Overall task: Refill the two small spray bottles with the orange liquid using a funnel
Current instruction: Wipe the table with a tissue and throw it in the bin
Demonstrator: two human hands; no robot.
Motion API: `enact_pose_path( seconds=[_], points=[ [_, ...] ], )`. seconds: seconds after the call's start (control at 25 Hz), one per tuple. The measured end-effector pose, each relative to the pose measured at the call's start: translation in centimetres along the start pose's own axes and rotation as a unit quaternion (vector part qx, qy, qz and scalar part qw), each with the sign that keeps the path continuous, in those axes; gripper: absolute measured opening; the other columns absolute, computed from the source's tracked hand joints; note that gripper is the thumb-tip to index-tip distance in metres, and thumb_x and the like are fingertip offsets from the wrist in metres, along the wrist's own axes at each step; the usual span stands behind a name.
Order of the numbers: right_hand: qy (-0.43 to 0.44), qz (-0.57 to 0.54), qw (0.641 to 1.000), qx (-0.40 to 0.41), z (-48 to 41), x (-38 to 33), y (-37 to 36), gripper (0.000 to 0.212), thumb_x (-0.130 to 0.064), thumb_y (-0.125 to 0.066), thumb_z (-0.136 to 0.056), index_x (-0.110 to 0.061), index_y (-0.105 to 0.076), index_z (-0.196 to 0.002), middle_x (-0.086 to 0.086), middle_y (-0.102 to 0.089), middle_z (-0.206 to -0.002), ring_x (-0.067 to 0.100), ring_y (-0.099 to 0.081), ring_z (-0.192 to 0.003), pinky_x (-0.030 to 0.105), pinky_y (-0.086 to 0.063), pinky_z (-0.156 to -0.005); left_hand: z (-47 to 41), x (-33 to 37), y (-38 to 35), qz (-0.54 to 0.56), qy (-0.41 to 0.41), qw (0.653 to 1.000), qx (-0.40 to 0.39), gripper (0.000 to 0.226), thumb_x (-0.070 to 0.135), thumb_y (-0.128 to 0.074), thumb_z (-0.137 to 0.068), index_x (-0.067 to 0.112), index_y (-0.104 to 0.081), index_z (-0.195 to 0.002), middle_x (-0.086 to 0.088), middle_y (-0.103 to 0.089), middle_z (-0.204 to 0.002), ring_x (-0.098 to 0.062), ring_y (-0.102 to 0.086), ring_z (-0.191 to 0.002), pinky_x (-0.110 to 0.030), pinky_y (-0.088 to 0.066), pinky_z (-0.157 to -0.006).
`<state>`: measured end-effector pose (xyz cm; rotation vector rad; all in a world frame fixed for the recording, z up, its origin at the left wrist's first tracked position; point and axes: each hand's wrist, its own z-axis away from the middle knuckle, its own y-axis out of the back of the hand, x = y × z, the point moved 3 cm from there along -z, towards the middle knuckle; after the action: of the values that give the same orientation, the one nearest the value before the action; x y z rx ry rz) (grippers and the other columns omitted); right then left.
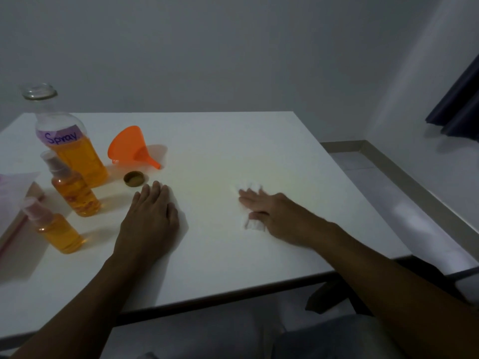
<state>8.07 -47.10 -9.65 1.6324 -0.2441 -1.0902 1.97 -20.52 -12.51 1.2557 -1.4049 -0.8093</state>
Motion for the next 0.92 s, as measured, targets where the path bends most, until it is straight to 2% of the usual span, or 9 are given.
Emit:
enact_pose_path(
  seconds=[0.04, 0.12, 0.2, 0.28, 0.4, 0.56, 0.72, 0.8, 0.92],
  points=[
    [0.020, -0.020, 1.000, -0.011, 0.9, 0.1, -0.3, 0.056, -0.008, -0.049, -0.103, -0.022, -0.033, -0.155, -0.006, -0.030, -0.159, 0.011, -0.029, -0.146, 0.026, -0.021, -0.122, 0.0, 0.0, 0.0, 0.000, 0.001, 1.000, -0.001, 0.066, 0.038, -0.010, -0.094, 0.000, -0.038, -0.140, -0.024, -0.039, -0.148, -0.036, -0.030, -0.141, -0.051, -0.026, -0.116],
    [0.015, 0.007, 1.000, 0.019, 2.1, 2.8, 1.1, 0.062, -0.009, -0.052, -0.101, -0.025, -0.028, -0.156, -0.008, -0.026, -0.159, 0.006, -0.027, -0.146, 0.028, -0.020, -0.123, 0.0, 0.0, 0.0, -0.006, 0.001, 1.000, -0.002, 0.065, 0.036, -0.012, -0.094, 0.000, -0.038, -0.141, -0.024, -0.039, -0.148, -0.037, -0.030, -0.141, -0.051, -0.025, -0.116],
    [-0.067, 0.068, 0.992, 0.085, 2.8, 7.2, 3.6, 0.056, -0.014, -0.048, -0.104, -0.020, -0.028, -0.156, -0.004, -0.021, -0.163, 0.010, -0.019, -0.151, 0.031, -0.008, -0.125, -0.2, 0.1, -0.1, -0.015, 0.002, 1.000, -0.002, 0.062, 0.035, -0.014, -0.093, 0.000, -0.040, -0.138, -0.024, -0.041, -0.144, -0.038, -0.034, -0.138, -0.052, -0.028, -0.114],
    [-0.175, 0.076, 0.974, 0.119, 2.5, 10.5, 5.6, 0.053, -0.021, -0.039, -0.107, -0.022, -0.022, -0.158, 0.000, -0.015, -0.166, 0.015, -0.010, -0.154, 0.025, 0.002, -0.119, -0.3, 0.2, -0.1, -0.019, 0.005, 1.000, -0.002, 0.060, 0.033, -0.016, -0.093, 0.000, -0.040, -0.137, -0.024, -0.043, -0.142, -0.038, -0.036, -0.135, -0.052, -0.029, -0.112],
    [-0.211, 0.095, 0.965, 0.125, -2.1, 10.0, 4.5, 0.054, -0.020, -0.035, -0.107, -0.017, -0.019, -0.158, 0.008, -0.014, -0.167, 0.022, -0.010, -0.154, 0.030, -0.002, -0.122, 0.0, 0.3, 0.0, -0.011, 0.011, 1.000, 0.000, 0.062, 0.033, -0.017, -0.094, 0.000, -0.037, -0.141, -0.024, -0.037, -0.149, -0.037, -0.030, -0.141, -0.050, -0.024, -0.117],
    [-0.030, 0.101, 0.992, 0.070, -5.9, 1.8, -2.1, 0.055, -0.008, -0.043, -0.103, -0.007, -0.026, -0.155, 0.013, -0.017, -0.165, 0.024, -0.015, -0.154, 0.036, -0.004, -0.126, 0.0, 0.1, 0.0, -0.007, 0.009, 1.000, 0.002, 0.064, 0.035, -0.015, -0.093, 0.001, -0.038, -0.142, -0.023, -0.037, -0.150, -0.036, -0.029, -0.142, -0.050, -0.025, -0.116],
    [0.163, 0.126, 0.979, -0.015, 1.7, -1.5, -2.2, 0.058, -0.006, -0.041, -0.102, -0.013, -0.023, -0.157, 0.000, -0.021, -0.165, 0.012, -0.014, -0.153, 0.029, -0.005, -0.126, -0.1, 0.0, 0.0, -0.008, 0.001, 1.000, 0.001, 0.065, 0.036, -0.013, -0.093, 0.000, -0.038, -0.141, -0.024, -0.039, -0.148, -0.038, -0.032, -0.140, -0.052, -0.027, -0.115],
    [0.111, 0.144, 0.983, 0.007, 4.8, 3.3, 0.4, 0.054, -0.012, -0.035, -0.103, -0.019, -0.026, -0.156, -0.004, -0.025, -0.163, 0.011, -0.020, -0.152, 0.034, -0.010, -0.126, 0.0, 0.0, 0.0, -0.012, -0.004, 1.000, 0.002, 0.065, 0.036, -0.013, -0.094, -0.001, -0.037, -0.141, -0.025, -0.038, -0.148, -0.039, -0.032, -0.140, -0.052, -0.026, -0.115],
    [-0.110, 0.131, 0.980, 0.101, 6.4, 11.2, 4.5, 0.058, -0.012, -0.026, -0.104, -0.034, -0.018, -0.156, -0.004, -0.014, -0.166, 0.021, -0.011, -0.155, 0.043, -0.007, -0.126, 0.1, 0.2, -0.1, -0.013, -0.003, 1.000, 0.005, 0.067, 0.038, -0.011, -0.094, -0.001, -0.035, -0.143, -0.025, -0.035, -0.150, -0.038, -0.028, -0.142, -0.051, -0.022, -0.117]
  ],
)
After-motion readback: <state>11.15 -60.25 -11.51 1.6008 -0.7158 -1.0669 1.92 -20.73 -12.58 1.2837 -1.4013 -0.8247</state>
